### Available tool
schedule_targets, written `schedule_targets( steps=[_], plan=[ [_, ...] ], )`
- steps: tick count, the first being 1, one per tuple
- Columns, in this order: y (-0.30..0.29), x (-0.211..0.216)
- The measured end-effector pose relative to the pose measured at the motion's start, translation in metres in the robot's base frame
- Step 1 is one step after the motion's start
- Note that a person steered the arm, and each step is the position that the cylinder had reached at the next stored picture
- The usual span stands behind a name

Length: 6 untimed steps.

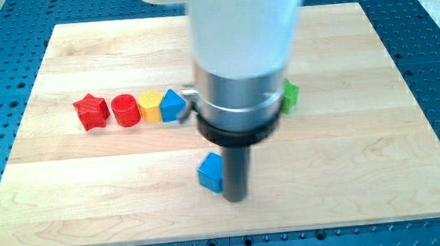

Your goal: Move the blue cube closely to the yellow heart

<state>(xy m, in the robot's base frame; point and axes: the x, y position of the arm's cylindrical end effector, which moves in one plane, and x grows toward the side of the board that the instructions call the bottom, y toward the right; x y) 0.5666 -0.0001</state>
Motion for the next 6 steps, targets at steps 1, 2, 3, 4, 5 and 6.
schedule_targets(
  steps=[1,2,3,4,5,6],
  plan=[
    [-0.02,-0.024],
    [-0.058,-0.001],
    [-0.081,-0.022],
    [-0.074,-0.035],
    [-0.073,-0.031],
    [-0.073,-0.004]
  ],
)
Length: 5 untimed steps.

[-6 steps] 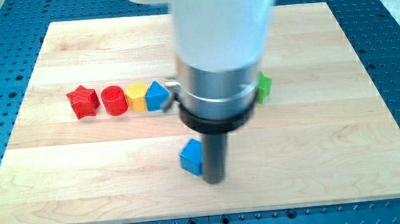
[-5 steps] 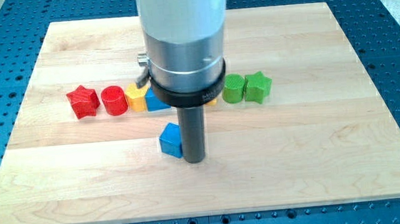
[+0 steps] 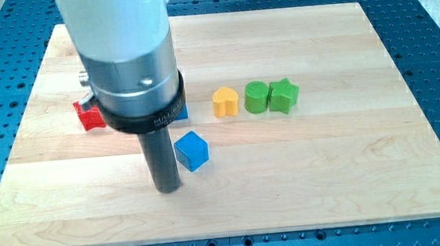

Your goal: Move the blue cube closely to the yellow heart

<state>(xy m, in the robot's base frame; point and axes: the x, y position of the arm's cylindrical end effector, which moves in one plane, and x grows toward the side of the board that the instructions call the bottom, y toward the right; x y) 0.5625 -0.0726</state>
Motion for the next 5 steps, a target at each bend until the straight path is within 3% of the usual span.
schedule_targets(
  steps=[5],
  plan=[
    [0.057,-0.064]
  ],
)
